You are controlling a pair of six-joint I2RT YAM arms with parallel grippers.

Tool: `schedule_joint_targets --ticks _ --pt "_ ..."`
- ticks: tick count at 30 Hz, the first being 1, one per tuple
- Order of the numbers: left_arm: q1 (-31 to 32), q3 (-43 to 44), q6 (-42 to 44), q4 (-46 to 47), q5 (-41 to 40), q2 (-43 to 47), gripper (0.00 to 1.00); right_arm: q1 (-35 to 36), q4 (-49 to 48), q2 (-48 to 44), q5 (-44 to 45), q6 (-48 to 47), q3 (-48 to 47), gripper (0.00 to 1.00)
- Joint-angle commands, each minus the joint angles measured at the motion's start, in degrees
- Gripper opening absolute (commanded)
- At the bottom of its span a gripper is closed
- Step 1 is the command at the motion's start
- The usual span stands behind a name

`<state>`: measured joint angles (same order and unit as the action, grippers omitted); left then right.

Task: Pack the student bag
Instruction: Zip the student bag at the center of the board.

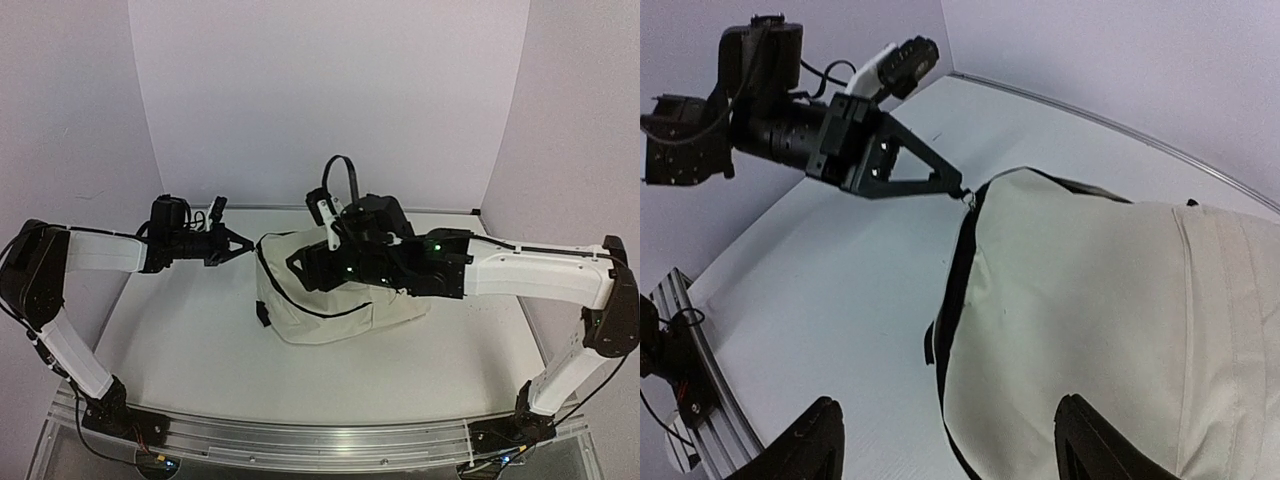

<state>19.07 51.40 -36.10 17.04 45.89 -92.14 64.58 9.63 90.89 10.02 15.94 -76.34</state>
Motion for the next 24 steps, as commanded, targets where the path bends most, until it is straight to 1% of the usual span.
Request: schedule_joint_targets --ticks 1,2,3,7,16,19,24 --pt "-0.25 -1.51 -0.19 2.57 -3.31 4.92 0.00 -0.03 3.07 9.69 4.00 -2.22 -8.93 0.73" --pt "-0.26 -1.48 -0.13 1.69 -4.17 5.55 0.00 0.03 3.90 12.15 4.41 -2.54 -10.72 0.73" --pt "-0.22 -1.56 -0.16 0.52 -5.31 6.20 0.00 0.02 5.72 15.25 5.77 -3.05 -15.34 0.73" --pt "-0.17 -2.28 -0.92 -0.66 -6.05 6.78 0.00 0.05 9.08 22.99 7.63 -4.49 -23.84 0.71" --pt "0.26 -3.63 -1.09 -0.99 -7.25 7.72 0.00 0.05 11.93 34.48 11.46 -8.47 -34.29 0.60" --pt "0.40 -3.37 -0.61 -1.85 -7.55 7.69 0.00 0.08 12.10 36.94 11.99 -9.01 -36.82 0.58" --pt "0.44 -3.15 -0.29 -2.43 -7.97 7.74 0.00 0.09 14.56 41.33 17.62 -8.34 -41.36 0.50"
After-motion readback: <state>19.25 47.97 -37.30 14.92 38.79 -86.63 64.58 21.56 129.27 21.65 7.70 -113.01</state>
